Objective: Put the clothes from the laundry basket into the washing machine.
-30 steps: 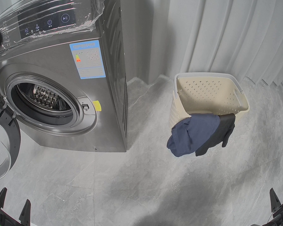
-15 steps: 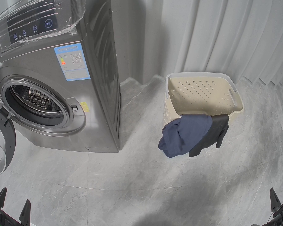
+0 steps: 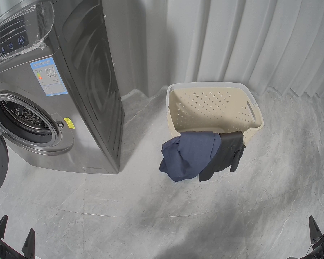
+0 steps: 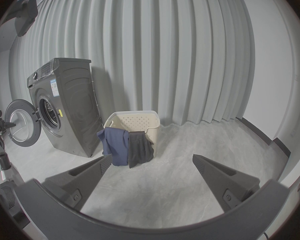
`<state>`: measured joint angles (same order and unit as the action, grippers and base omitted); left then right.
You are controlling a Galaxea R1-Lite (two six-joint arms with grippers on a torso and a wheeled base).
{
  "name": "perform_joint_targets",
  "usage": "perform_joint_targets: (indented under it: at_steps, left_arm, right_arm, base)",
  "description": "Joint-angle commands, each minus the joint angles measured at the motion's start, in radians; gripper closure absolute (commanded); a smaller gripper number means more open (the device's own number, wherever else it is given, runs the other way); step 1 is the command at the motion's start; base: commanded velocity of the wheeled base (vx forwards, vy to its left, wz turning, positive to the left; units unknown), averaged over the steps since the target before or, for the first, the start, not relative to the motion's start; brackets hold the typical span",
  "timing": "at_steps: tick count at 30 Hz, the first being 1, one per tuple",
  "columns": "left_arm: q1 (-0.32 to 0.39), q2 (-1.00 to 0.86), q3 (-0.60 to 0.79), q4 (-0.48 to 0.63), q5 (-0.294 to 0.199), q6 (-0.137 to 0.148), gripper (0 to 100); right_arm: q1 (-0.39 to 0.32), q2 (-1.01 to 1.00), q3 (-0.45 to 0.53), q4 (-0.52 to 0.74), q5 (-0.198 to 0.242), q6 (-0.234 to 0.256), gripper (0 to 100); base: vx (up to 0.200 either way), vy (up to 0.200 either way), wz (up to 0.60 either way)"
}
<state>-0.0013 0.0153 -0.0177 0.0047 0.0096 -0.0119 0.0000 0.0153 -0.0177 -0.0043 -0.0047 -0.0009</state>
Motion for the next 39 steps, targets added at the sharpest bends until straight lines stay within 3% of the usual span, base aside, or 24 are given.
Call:
perform_joint_targets:
  at_steps: [1,15,21,36,39]
  left_arm:
    - [0.0,-0.011,0.016,0.0,-0.003,0.001,0]
    - [0.0,-0.011,0.016,0.0,-0.002,-0.005,0]
    - [0.0,-0.011,0.016,0.0,-0.003,-0.008,0]
    - [0.0,-0.011,0.016,-0.002,-0.008,-0.008,0]
    - [0.0,-0.011,0.015,-0.002,-0.007,-0.008,0]
  right_arm:
    - [0.0,-0.002,0.018,0.0,0.0,-0.001,0]
    - [0.0,-0.002,0.018,0.0,0.0,-0.001,0]
    - [0.0,-0.002,0.018,0.0,0.0,-0.001,0]
    - [0.0,-0.002,0.018,0.0,0.0,-0.001,0]
    - [0.0,-0.002,0.018,0.0,0.0,-0.001,0]
  base:
    - [0.0,0.0,0.0]
    - [0.0,-0.171,0.0]
    - [0.0,0.0,0.0]
    - [0.2,0.0,0.0]
    - [0.0,0.0,0.0]
